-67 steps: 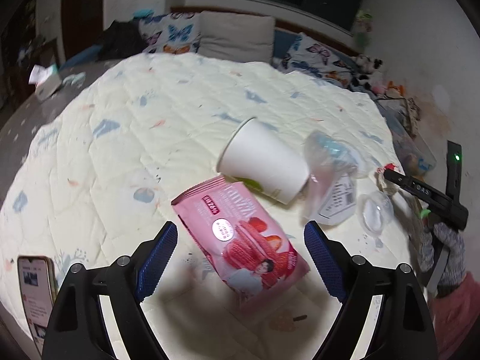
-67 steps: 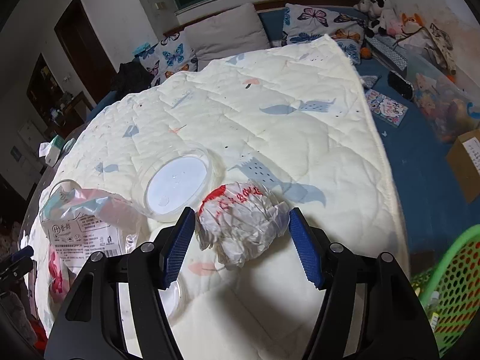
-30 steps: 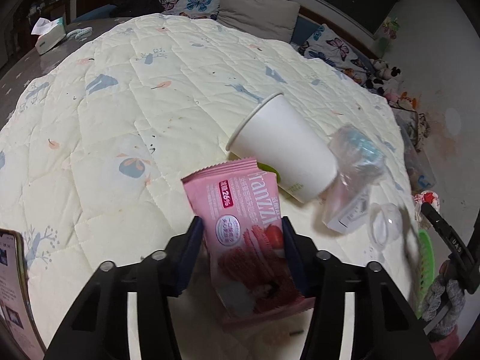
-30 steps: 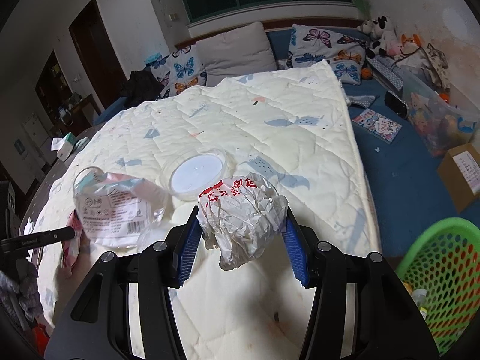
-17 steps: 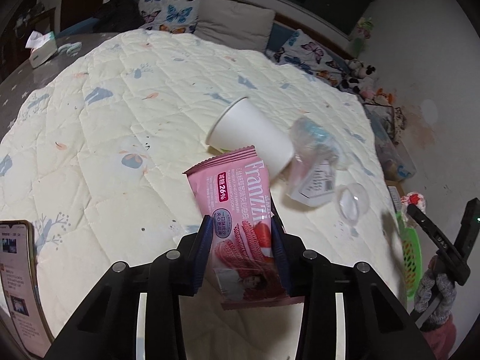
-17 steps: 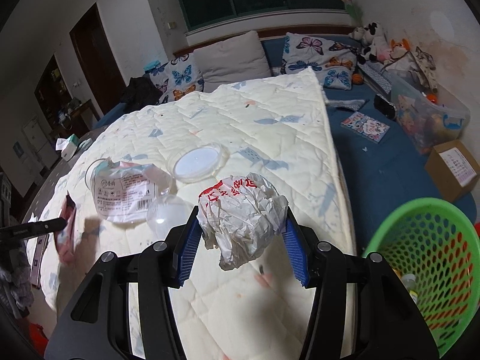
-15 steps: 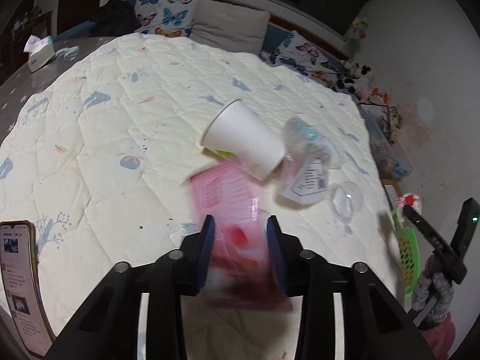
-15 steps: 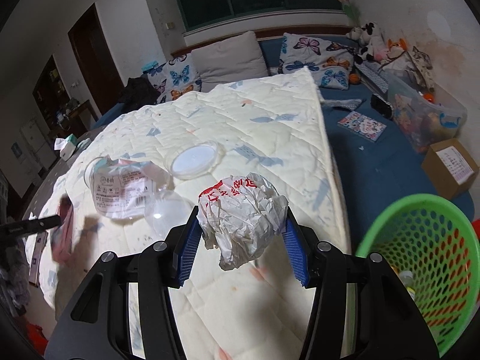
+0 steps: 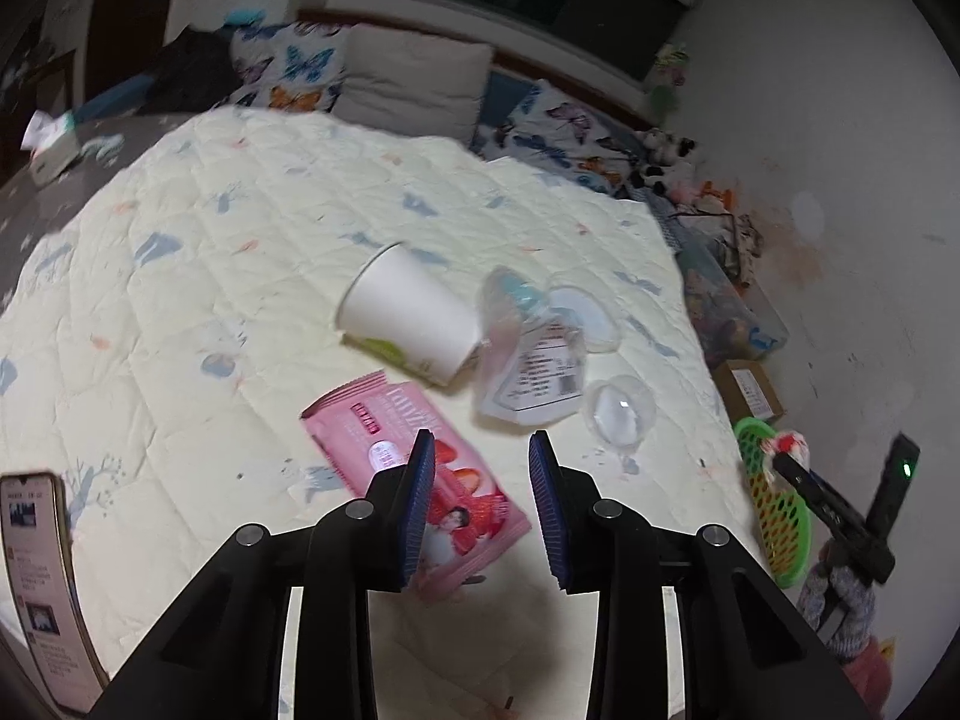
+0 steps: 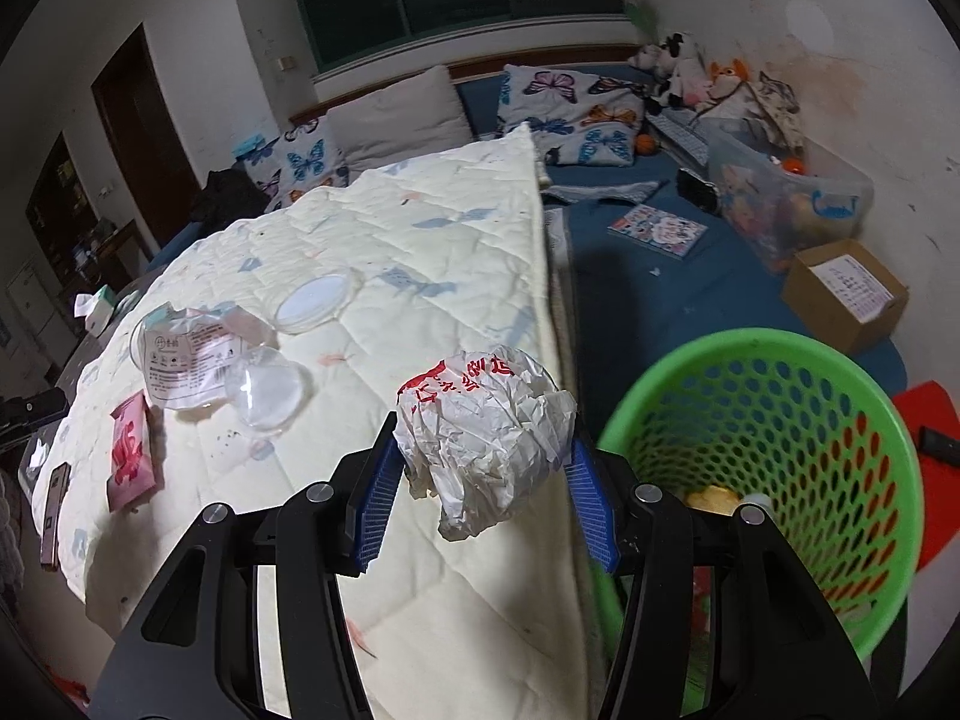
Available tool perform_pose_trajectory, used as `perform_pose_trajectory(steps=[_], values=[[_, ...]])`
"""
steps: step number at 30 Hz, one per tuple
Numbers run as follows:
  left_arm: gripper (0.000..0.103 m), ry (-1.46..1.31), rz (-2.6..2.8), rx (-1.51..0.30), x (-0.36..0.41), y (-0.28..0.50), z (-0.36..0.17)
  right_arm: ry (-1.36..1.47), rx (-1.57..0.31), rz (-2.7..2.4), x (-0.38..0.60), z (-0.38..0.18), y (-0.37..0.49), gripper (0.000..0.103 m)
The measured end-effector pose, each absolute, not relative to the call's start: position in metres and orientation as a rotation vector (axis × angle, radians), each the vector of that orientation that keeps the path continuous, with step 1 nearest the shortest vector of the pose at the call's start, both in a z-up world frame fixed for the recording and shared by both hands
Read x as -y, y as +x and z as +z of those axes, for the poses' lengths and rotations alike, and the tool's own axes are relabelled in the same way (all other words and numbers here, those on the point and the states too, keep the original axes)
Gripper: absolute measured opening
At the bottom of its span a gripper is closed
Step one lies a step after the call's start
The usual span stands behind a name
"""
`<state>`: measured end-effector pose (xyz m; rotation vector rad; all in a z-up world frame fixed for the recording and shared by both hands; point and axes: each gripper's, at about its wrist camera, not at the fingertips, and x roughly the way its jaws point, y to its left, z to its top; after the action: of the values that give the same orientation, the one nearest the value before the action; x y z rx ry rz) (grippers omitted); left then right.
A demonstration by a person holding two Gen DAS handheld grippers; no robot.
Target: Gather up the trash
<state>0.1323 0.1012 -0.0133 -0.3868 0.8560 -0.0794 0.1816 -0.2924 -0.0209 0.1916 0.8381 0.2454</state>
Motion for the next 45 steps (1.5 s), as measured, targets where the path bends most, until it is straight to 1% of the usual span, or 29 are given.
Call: perform_pose_trajectory(steps=[2, 3, 4, 6, 7, 8, 9, 10, 11, 13, 18, 23, 29, 30, 31, 35, 37, 45], values=[[0.036, -0.399, -0.043, -0.875, -0.107, 0.135, -0.02, 0.197, -0.84, 0.239, 0.297, -0.022, 0.18, 0.053], [0.048, -0.399, -0.023, -0.885, -0.109, 0.137, -0.022, 0.201, -0.843, 0.235, 0.298, -0.024, 0.179, 0.053], [0.057, -0.41, 0.007, -0.899, -0.112, 0.139, -0.027, 0.205, -0.845, 0.234, 0.299, -0.025, 0.179, 0.053], [0.06, -0.431, 0.021, -0.918, -0.116, 0.143, -0.034, 0.211, -0.847, 0.234, 0.299, -0.027, 0.179, 0.053], [0.063, -0.433, 0.029, -0.927, -0.117, 0.144, -0.037, 0.213, -0.847, 0.236, 0.299, -0.028, 0.179, 0.053], [0.066, -0.436, 0.04, -0.937, -0.117, 0.147, -0.041, 0.213, -0.849, 0.24, 0.299, -0.029, 0.18, 0.053], [0.073, -0.436, 0.043, -0.944, -0.117, 0.149, -0.044, 0.213, -0.849, 0.243, 0.298, -0.029, 0.18, 0.053], [0.077, -0.436, 0.051, -0.956, -0.115, 0.152, -0.048, 0.213, -0.85, 0.246, 0.297, -0.03, 0.18, 0.053], [0.077, -0.432, 0.058, -0.963, -0.113, 0.156, -0.051, 0.215, -0.851, 0.248, 0.297, -0.031, 0.181, 0.053], [0.083, -0.411, 0.081, -0.974, -0.109, 0.161, -0.057, 0.219, -0.854, 0.254, 0.295, -0.032, 0.182, 0.053], [0.088, -0.414, 0.14, -1.014, -0.107, 0.175, -0.07, 0.22, -0.857, 0.256, 0.296, -0.035, 0.183, 0.053], [0.088, -0.45, 0.174, -1.054, -0.107, 0.185, -0.084, 0.224, -0.87, 0.249, 0.296, -0.04, 0.184, 0.053], [0.088, -0.422, 0.197, -1.079, -0.097, 0.192, -0.093, 0.234, -0.88, 0.239, 0.302, -0.045, 0.182, 0.053], [0.086, -0.417, 0.198, -1.077, -0.096, 0.192, -0.093, 0.235, -0.881, 0.237, 0.303, -0.046, 0.182, 0.053], [0.079, -0.405, 0.2, -1.072, -0.095, 0.19, -0.092, 0.236, -0.882, 0.234, 0.304, -0.046, 0.181, 0.053], [0.066, -0.417, 0.181, -1.063, -0.1, 0.185, -0.089, 0.243, -0.887, 0.221, 0.31, -0.048, 0.179, 0.053], [0.055, -0.432, 0.163, -1.053, -0.103, 0.181, -0.085, 0.247, -0.888, 0.214, 0.314, -0.049, 0.177, 0.053], [0.052, -0.422, 0.095, -0.996, -0.099, 0.154, -0.058, 0.263, -0.888, 0.174, 0.328, -0.048, 0.173, 0.053]])
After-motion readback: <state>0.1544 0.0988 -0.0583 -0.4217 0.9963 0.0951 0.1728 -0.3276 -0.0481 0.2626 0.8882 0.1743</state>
